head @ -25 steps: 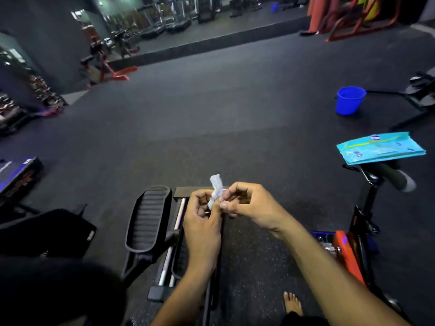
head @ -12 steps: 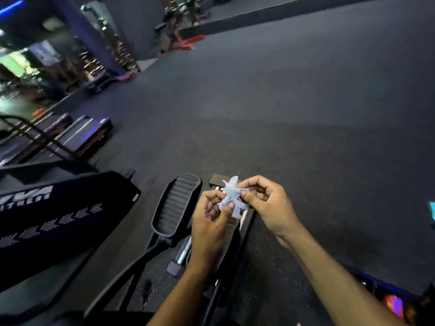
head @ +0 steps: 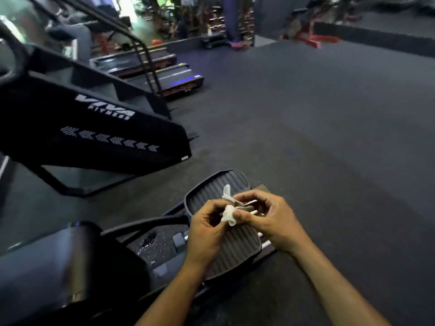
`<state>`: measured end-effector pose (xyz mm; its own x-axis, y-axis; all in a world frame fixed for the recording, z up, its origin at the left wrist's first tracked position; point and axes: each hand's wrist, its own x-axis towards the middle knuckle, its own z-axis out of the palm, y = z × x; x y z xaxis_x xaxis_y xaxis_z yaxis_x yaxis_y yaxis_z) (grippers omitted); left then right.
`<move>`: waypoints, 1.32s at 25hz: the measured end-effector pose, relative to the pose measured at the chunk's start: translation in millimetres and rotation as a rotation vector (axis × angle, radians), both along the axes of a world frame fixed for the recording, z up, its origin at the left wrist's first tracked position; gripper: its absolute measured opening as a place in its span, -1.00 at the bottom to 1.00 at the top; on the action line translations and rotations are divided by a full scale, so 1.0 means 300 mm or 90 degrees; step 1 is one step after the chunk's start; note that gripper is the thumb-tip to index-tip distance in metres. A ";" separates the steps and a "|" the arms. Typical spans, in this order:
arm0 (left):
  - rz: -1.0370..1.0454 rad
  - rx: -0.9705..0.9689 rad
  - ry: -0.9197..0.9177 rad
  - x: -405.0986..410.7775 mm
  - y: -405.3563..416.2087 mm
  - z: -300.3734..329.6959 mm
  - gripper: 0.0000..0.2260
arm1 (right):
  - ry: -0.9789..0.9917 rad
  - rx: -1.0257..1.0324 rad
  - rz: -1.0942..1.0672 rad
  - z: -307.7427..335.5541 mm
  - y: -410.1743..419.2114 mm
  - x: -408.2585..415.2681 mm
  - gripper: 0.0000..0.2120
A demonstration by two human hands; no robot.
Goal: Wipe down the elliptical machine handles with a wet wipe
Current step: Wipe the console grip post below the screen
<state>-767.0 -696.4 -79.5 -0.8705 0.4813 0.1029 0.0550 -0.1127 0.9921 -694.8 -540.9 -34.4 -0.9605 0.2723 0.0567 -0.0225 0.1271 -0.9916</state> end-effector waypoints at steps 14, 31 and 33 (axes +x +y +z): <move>0.370 -0.127 -0.040 -0.115 -0.303 0.094 -0.73 | -0.035 -0.159 0.371 -0.061 -0.261 -0.525 -0.82; 0.931 -0.062 0.210 -0.119 -0.533 0.471 -0.71 | 0.151 -0.165 0.732 0.386 -0.767 -0.733 -0.93; 0.947 -0.038 0.264 -0.161 -0.560 0.534 -0.83 | 0.205 -0.172 0.738 0.467 -0.801 -0.765 -0.93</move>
<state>-815.3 -864.4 80.7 -0.4673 -0.7530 0.4632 0.3407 0.3300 0.8803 -924.2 -781.2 105.8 -0.5954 -0.6914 0.4093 -0.2329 -0.3390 -0.9115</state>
